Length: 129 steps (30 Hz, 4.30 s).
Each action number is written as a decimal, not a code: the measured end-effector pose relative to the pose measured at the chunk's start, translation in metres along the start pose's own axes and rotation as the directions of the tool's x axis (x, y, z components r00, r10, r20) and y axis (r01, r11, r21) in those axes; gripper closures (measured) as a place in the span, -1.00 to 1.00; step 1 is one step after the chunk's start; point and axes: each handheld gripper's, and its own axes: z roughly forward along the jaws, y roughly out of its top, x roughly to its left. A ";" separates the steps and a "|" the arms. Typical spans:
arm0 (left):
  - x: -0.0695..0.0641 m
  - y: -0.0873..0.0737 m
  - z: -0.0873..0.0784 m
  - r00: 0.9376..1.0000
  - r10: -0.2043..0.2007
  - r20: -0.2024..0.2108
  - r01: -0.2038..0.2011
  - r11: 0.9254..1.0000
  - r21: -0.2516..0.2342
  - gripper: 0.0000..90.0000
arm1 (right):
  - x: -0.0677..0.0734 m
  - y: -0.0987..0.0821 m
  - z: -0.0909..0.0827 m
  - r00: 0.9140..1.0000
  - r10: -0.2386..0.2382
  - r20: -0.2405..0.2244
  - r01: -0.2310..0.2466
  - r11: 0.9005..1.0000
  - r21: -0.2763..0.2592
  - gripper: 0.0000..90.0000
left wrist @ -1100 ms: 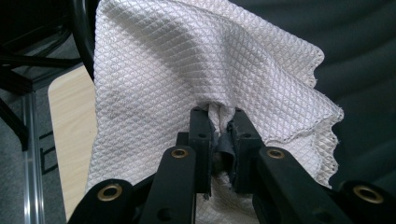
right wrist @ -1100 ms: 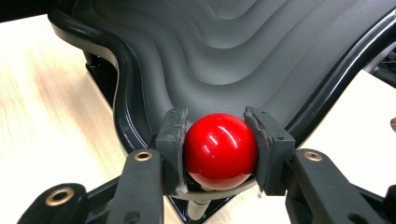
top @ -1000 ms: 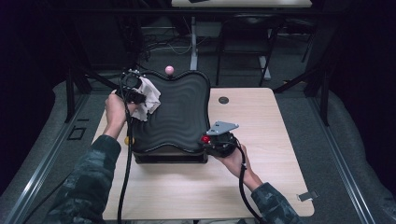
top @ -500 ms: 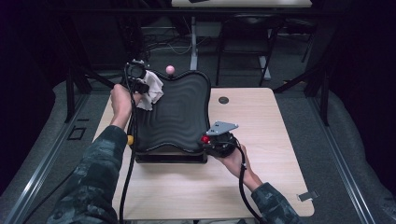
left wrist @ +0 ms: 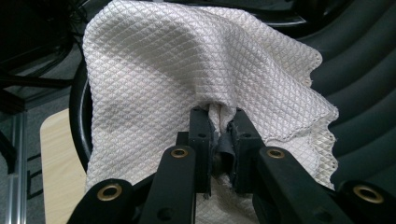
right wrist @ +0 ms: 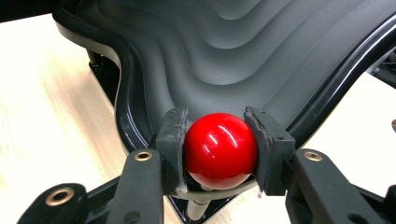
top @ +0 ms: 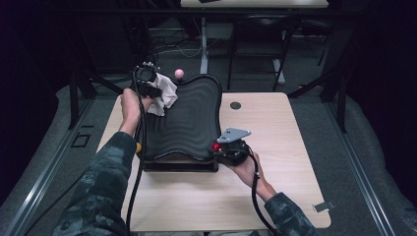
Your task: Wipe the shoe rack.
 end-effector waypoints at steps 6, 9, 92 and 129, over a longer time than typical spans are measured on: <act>-0.003 -0.011 -0.003 1.000 0.022 0.007 -0.022 1.000 -0.001 0.83 | 0.000 0.000 0.000 1.000 0.001 0.013 -0.001 1.000 0.007 0.33; -0.006 -0.019 -0.005 1.000 0.030 0.008 -0.030 1.000 -0.001 0.83 | 0.001 0.000 0.000 1.000 0.001 0.014 -0.001 1.000 0.007 0.33; -0.070 -0.112 -0.029 0.964 0.220 0.151 -0.233 0.969 0.077 0.82 | 0.002 0.000 0.000 1.000 -0.010 0.019 0.010 1.000 0.001 0.33; -0.042 -0.009 -0.002 0.985 0.170 0.006 -0.170 0.983 0.071 0.81 | 0.002 -0.001 0.000 1.000 -0.018 0.017 0.018 1.000 -0.002 0.33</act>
